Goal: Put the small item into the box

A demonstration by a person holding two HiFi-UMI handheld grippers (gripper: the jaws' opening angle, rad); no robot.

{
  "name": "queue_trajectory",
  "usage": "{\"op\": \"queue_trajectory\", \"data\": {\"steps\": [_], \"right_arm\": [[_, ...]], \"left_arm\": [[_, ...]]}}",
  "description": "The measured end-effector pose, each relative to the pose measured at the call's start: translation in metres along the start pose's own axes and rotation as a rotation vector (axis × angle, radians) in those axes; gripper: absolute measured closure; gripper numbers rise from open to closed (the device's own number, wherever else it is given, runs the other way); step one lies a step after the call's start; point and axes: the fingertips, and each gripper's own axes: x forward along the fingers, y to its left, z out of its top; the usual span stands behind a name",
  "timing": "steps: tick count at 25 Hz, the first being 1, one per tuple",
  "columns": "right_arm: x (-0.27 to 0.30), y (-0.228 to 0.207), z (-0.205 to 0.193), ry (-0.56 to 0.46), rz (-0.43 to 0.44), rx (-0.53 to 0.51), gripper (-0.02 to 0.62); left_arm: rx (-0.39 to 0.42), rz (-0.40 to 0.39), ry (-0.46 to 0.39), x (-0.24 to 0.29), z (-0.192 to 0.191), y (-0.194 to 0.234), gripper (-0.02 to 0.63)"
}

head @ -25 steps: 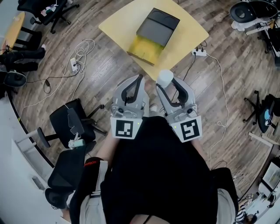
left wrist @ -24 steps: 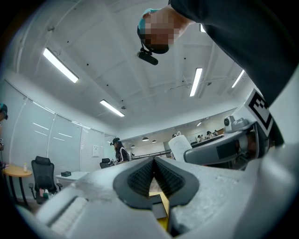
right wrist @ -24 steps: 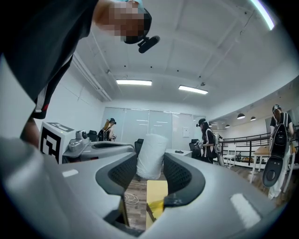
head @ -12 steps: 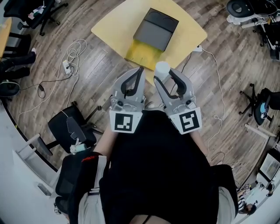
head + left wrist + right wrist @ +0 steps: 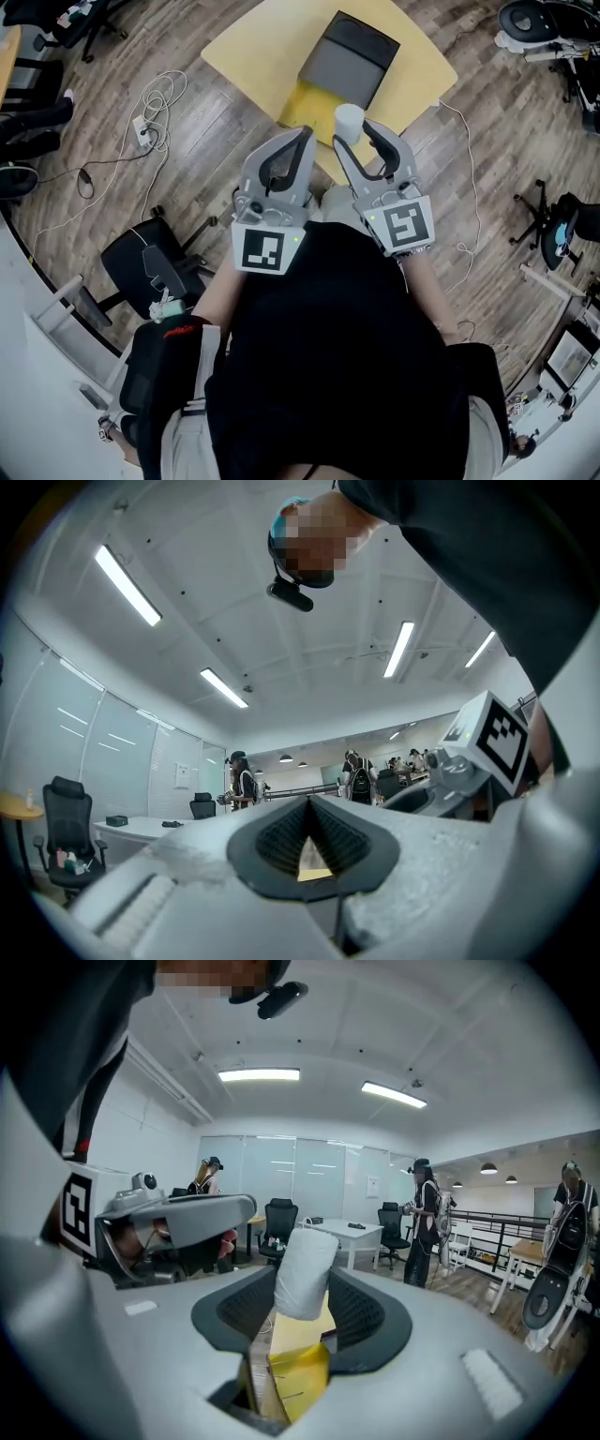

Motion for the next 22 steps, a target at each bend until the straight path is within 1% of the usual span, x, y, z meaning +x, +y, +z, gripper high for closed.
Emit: {"op": "queue_trajectory", "data": {"steps": [6, 9, 15, 19, 22], "right_arm": [[0.038, -0.013, -0.021, 0.058, 0.025, 0.001, 0.414], [0.06, -0.018, -0.036, 0.086, 0.072, -0.007, 0.414], [0.092, -0.029, -0.067, 0.183, 0.147, -0.001, 0.414], [0.114, -0.03, -0.097, 0.274, 0.201, 0.009, 0.414], [0.129, -0.029, -0.12, 0.333, 0.247, -0.003, 0.414]], "left_arm": [[0.0, 0.03, 0.033, 0.005, -0.017, 0.007, 0.604], [0.003, 0.06, 0.05, 0.011, -0.025, 0.014, 0.604], [-0.001, 0.133, 0.081, 0.026, -0.039, 0.026, 0.604], [-0.016, 0.173, 0.114, 0.036, -0.053, 0.036, 0.604], [-0.02, 0.191, 0.128, 0.043, -0.06, 0.043, 0.604]]}}
